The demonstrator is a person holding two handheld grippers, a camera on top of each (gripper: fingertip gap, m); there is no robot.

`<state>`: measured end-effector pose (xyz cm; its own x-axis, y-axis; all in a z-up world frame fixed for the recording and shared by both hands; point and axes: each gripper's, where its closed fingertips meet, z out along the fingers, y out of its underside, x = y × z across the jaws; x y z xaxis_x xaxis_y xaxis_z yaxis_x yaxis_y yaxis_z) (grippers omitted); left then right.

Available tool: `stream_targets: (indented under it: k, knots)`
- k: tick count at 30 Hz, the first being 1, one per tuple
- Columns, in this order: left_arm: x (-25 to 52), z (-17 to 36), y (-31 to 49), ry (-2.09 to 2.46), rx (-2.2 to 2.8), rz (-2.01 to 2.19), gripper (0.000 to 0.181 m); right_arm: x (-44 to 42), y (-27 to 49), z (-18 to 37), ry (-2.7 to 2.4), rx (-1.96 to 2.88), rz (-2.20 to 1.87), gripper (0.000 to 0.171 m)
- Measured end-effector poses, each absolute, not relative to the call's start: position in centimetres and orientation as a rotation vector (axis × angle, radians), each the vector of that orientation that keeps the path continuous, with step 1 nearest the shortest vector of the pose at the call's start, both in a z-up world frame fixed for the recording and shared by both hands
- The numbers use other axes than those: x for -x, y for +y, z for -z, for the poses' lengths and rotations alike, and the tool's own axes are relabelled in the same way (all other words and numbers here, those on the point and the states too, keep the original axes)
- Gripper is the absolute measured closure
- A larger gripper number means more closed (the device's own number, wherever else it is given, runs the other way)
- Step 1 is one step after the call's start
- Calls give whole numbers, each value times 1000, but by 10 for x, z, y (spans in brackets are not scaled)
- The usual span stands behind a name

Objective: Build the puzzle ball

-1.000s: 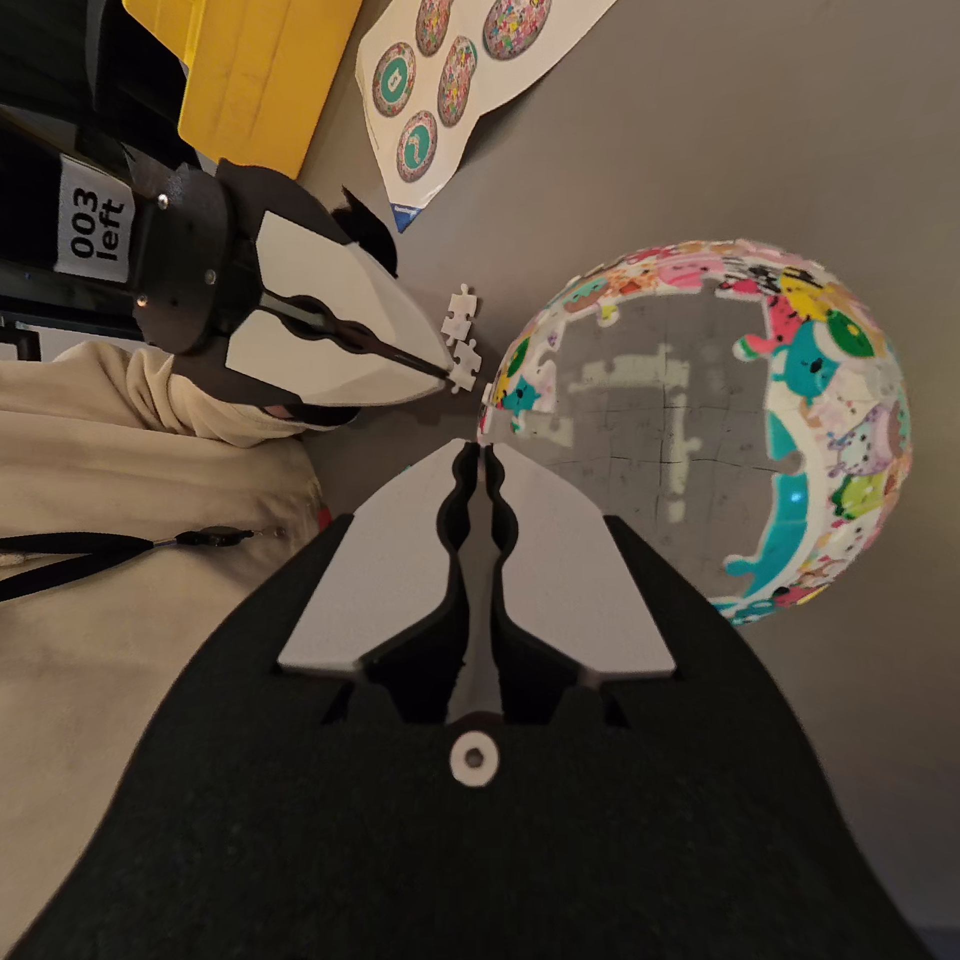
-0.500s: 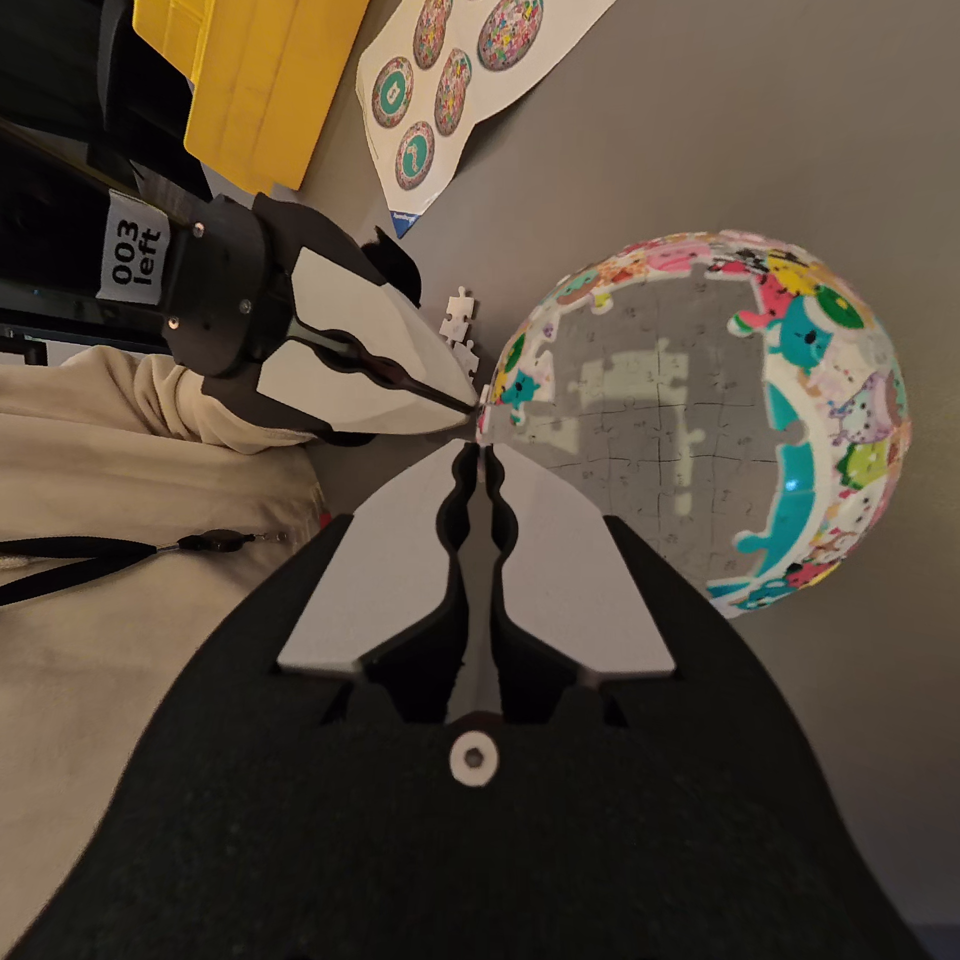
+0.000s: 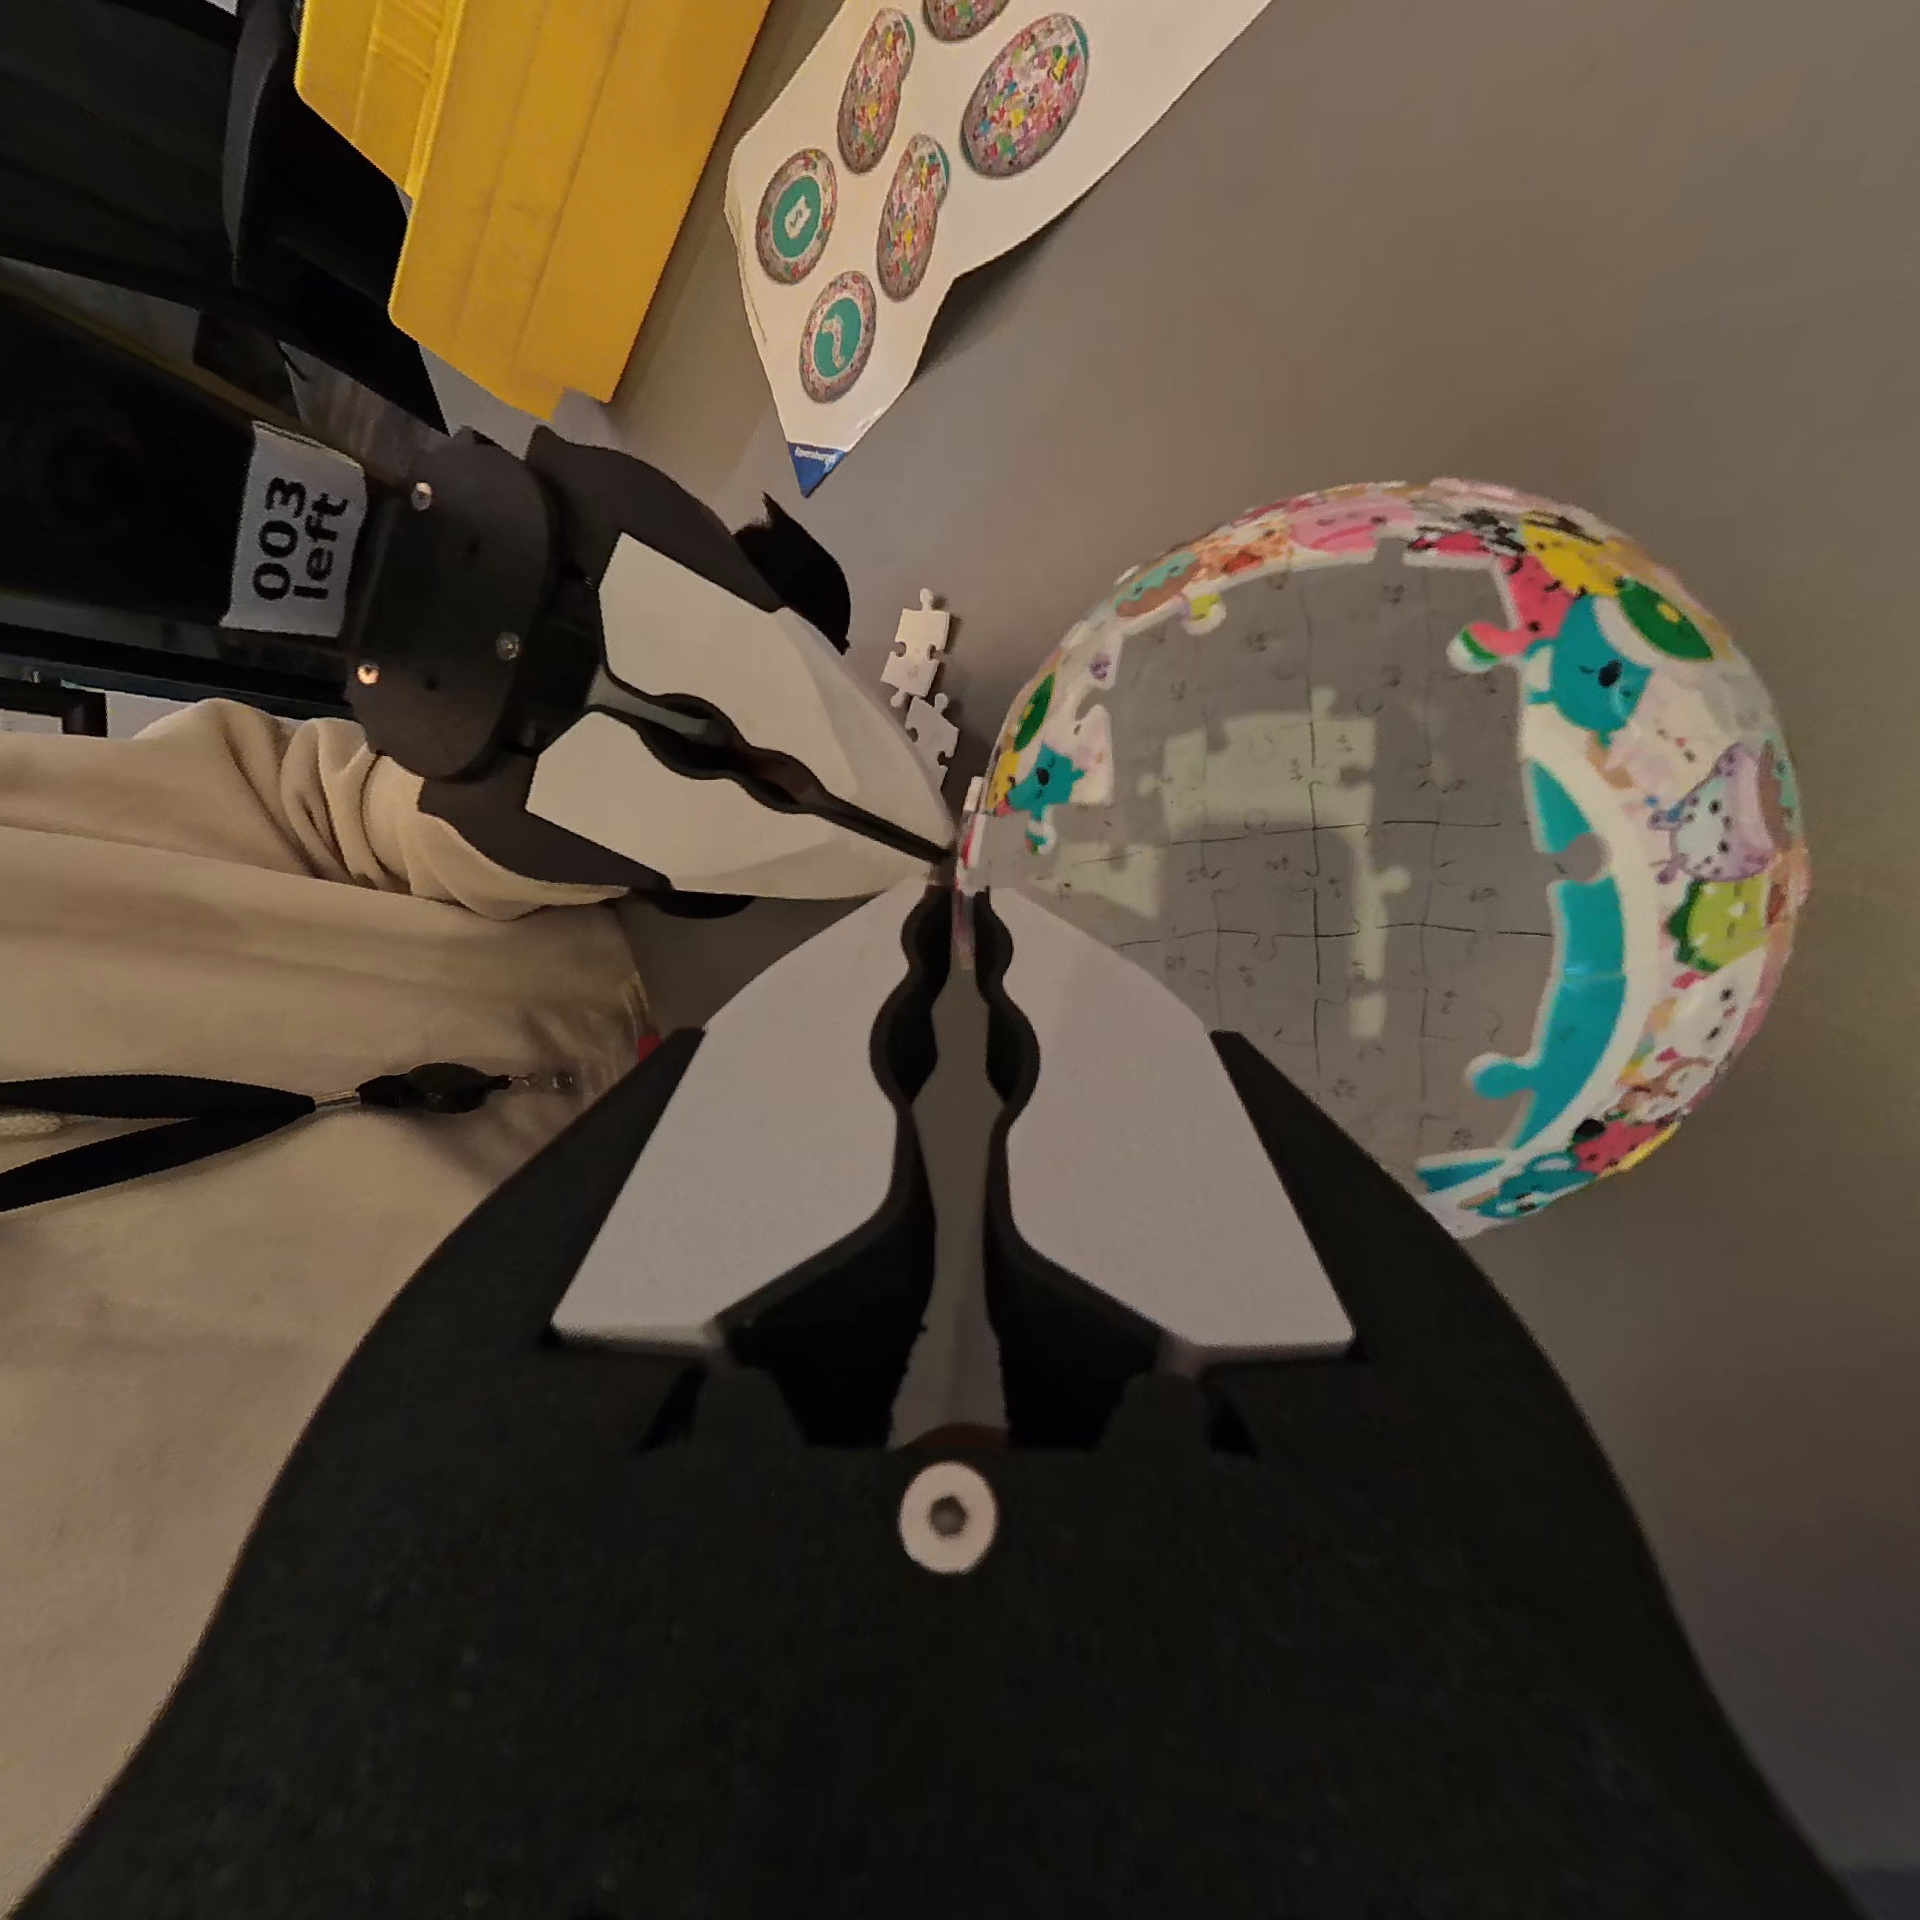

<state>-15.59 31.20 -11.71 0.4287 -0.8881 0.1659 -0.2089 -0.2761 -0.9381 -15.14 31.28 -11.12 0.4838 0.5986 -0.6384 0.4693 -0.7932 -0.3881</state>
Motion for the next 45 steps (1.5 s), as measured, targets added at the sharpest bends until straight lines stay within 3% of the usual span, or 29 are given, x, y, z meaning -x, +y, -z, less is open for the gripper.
stream_targets:
  k: [9,20,25,45]
  knots:
    - [157,118,312,947,1747,908,181,155,318,103,-951,2498,-1166,140]
    - [156,118,313,937,1746,927,181,148,322,103,-915,2562,-1174,136]
    - [158,116,315,916,1746,944,181,148,330,100,-855,2575,-1209,127]
    - [161,115,319,889,1756,973,181,157,333,95,-843,2564,-1305,132]
